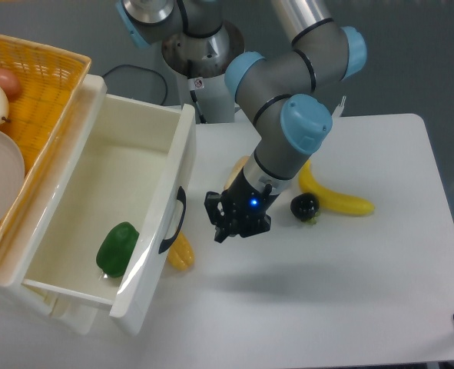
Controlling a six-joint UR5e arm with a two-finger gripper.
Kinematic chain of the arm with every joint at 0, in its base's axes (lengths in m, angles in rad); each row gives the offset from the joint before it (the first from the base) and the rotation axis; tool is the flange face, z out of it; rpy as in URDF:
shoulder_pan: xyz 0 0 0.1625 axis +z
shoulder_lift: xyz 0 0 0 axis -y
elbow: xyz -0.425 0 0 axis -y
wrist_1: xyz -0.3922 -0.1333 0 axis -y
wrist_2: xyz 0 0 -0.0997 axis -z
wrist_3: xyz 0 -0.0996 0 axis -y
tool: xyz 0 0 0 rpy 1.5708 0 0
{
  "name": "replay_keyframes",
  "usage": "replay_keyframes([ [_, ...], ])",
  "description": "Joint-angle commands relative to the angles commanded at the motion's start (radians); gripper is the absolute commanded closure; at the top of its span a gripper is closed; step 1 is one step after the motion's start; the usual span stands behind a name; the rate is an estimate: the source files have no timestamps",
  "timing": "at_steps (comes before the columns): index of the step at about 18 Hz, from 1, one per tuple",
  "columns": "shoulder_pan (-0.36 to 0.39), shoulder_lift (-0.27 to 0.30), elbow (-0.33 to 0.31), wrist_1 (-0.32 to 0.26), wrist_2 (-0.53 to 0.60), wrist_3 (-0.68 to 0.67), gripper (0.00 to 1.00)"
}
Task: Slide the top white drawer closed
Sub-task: 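Move the gripper toward the open white drawer's front panel, then push the drawer front with the gripper toward the drawer unit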
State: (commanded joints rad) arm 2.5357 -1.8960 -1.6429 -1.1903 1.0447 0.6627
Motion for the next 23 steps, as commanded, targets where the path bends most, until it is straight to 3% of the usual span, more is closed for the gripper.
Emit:
replay_keyframes([
  [6,0.003,0.028,-0.002,-0.063,-0.028,0.0,0.85],
  [12,0.0,0.037,-0.003,-0.089,-0.037,-0.002,0.85],
  [23,-0.02,0.055,-0.017,-0.089,-0.08,-0.009,0.85],
])
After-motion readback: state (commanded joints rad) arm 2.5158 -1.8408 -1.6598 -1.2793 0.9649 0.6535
